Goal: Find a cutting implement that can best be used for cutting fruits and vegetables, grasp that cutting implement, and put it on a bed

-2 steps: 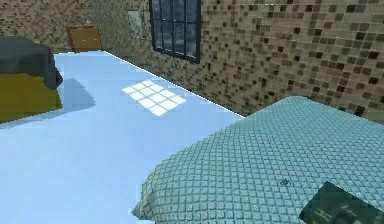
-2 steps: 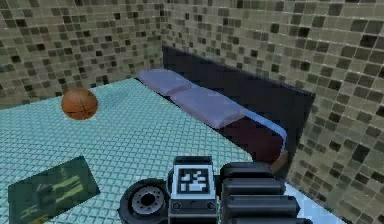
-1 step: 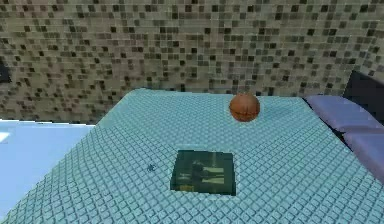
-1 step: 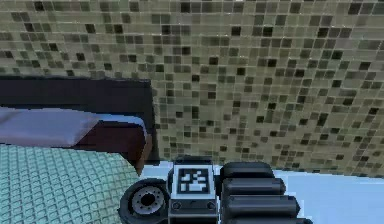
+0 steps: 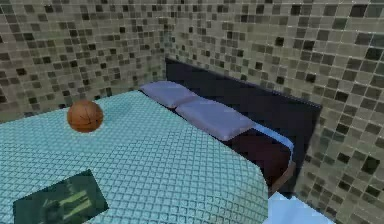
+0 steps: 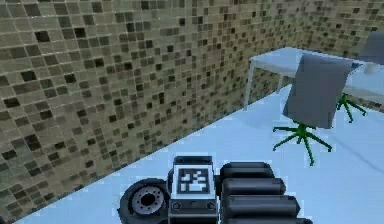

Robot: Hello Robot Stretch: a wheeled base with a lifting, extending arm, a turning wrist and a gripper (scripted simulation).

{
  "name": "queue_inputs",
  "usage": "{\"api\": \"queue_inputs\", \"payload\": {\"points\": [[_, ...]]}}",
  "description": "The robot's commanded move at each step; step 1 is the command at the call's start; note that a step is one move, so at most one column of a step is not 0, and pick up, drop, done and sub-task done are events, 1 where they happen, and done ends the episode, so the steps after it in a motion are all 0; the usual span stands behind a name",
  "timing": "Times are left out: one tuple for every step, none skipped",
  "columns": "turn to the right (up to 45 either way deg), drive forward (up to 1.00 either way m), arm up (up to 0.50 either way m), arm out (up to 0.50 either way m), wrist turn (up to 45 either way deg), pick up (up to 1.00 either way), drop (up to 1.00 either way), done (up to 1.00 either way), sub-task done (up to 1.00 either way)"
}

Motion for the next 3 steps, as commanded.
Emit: {"api": "queue_inputs", "payload": {"points": [[18.0, 0.0, 0.0, 0.0, 0.0, 0.0, 0.0, 0.0, 0.0], [-45.0, 0.0, 0.0, 0.0, 0.0, 0.0, 0.0, 0.0, 0.0], [-45.0, 0.0, 0.0, 0.0, 0.0, 0.0, 0.0, 0.0, 0.0]]}}
